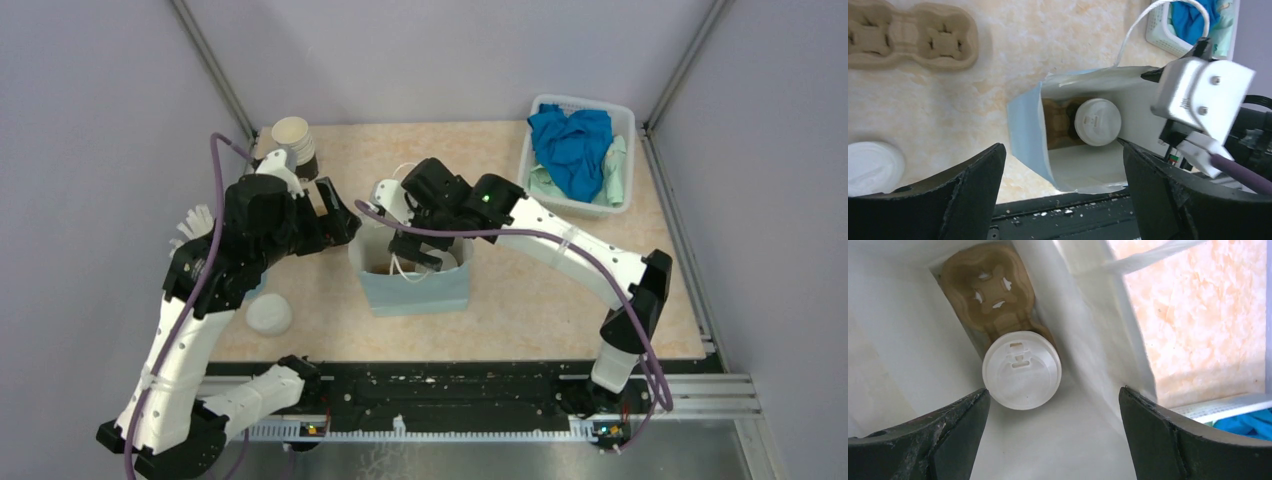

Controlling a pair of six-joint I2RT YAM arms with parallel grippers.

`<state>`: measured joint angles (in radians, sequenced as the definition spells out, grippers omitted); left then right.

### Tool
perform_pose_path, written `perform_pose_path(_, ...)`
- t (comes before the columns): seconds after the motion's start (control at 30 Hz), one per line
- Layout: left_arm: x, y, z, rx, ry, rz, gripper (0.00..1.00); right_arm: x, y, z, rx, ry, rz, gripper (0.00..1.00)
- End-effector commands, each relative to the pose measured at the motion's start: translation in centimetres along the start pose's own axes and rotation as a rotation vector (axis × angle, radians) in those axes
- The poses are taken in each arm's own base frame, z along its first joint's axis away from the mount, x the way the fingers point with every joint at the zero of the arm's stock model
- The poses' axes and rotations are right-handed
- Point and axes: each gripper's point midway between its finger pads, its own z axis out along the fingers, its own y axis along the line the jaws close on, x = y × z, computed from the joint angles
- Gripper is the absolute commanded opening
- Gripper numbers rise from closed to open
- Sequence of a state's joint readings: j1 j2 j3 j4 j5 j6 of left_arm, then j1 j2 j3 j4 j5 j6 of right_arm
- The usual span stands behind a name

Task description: Pack the takeout coffee

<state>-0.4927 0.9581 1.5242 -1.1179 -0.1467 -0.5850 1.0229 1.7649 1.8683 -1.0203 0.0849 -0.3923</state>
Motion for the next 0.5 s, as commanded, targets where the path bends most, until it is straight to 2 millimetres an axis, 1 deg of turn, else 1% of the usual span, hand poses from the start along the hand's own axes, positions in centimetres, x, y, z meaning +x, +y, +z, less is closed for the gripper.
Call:
perform_pose_path(0.0, -0.3, -2.1, -0.7, 0.075, 0.024, -0.096, 0.93, -2.4, -0.8, -5.2, 0.067, -0.119, 0.122, 0.99)
perform_pose_path(0.07, -0.8, -1.9, -1.1, 0.059, 0.008, -0.117, 0.93, -3.2, -0.9, -6.8, 0.064, -0.149, 0.154, 0.99)
perform_pose_path(0.13, -1.5, -1.4, -1.7, 0.025, -0.018, -0.126, 0.93, -3.9, -1.8, -8.9, 0.102, -0.180, 0.196, 0.99)
perform_pose_path(0.2, -2.1, -0.5, -2.0, -0.028, -0.042, -0.119, 0.94, -5.4, -2.6, -12.0, 0.121, -0.257, 0.242, 0.99)
perform_pose_path(0.3, -2.5, 1.3, -2.2, -0.147, -0.046, -0.116, 0.94, -7.2, -2.5, -15.3, 0.090, -0.365, 0.325, 0.99)
perform_pose_path(0.4, -3.7, 2.7, -2.8, -0.239, -0.073, -0.082, 0.95, -7.8, -2.4, -17.8, 0.074, -0.438, 0.461, 0.99)
perform_pose_path(0.47, -4.8, 4.3, -3.0, -0.346, -0.100, -0.016, 0.96, -7.6, -2.2, -19.3, 0.071, -0.474, 0.540, 0.99)
